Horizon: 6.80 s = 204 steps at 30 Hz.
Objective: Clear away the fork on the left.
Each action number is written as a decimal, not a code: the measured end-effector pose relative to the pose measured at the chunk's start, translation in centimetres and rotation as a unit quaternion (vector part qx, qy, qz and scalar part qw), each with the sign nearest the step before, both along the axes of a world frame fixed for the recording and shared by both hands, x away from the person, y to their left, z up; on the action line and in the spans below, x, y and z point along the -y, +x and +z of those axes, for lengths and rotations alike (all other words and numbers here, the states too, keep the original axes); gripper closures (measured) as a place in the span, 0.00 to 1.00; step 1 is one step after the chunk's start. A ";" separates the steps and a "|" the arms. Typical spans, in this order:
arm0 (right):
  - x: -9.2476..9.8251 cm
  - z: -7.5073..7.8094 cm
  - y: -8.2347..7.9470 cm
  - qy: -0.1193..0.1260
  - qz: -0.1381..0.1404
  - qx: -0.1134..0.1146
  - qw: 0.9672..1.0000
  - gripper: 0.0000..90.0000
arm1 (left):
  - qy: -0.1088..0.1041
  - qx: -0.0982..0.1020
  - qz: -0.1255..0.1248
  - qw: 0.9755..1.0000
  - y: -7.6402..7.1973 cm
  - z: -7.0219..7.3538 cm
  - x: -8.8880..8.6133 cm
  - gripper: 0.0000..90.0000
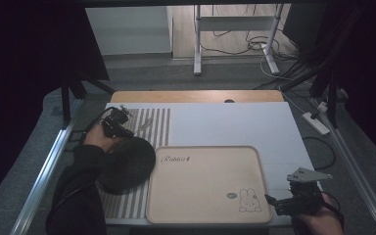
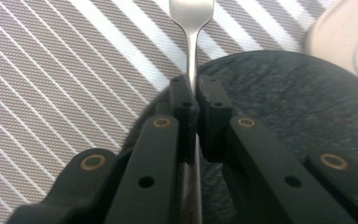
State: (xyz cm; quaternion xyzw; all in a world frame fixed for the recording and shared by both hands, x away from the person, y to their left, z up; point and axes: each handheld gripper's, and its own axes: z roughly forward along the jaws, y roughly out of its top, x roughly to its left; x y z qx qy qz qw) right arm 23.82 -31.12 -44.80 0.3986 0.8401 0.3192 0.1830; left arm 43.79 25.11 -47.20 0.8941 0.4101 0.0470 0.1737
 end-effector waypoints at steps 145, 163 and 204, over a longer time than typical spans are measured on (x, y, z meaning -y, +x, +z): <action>-0.2 0.0 -0.2 -0.008 0.024 0.007 1.000 0.00 | -0.087 -0.001 -0.019 0.996 -10.2 -2.6 12.0 0.65; -0.2 0.0 -0.2 -0.008 0.024 0.006 1.000 0.00 | -0.128 0.054 -0.038 0.990 -11.2 -2.2 11.3 0.00; -0.2 0.0 -0.2 -0.004 0.020 0.004 1.000 0.00 | -0.205 0.120 0.067 0.969 -20.5 0.0 1.4 0.00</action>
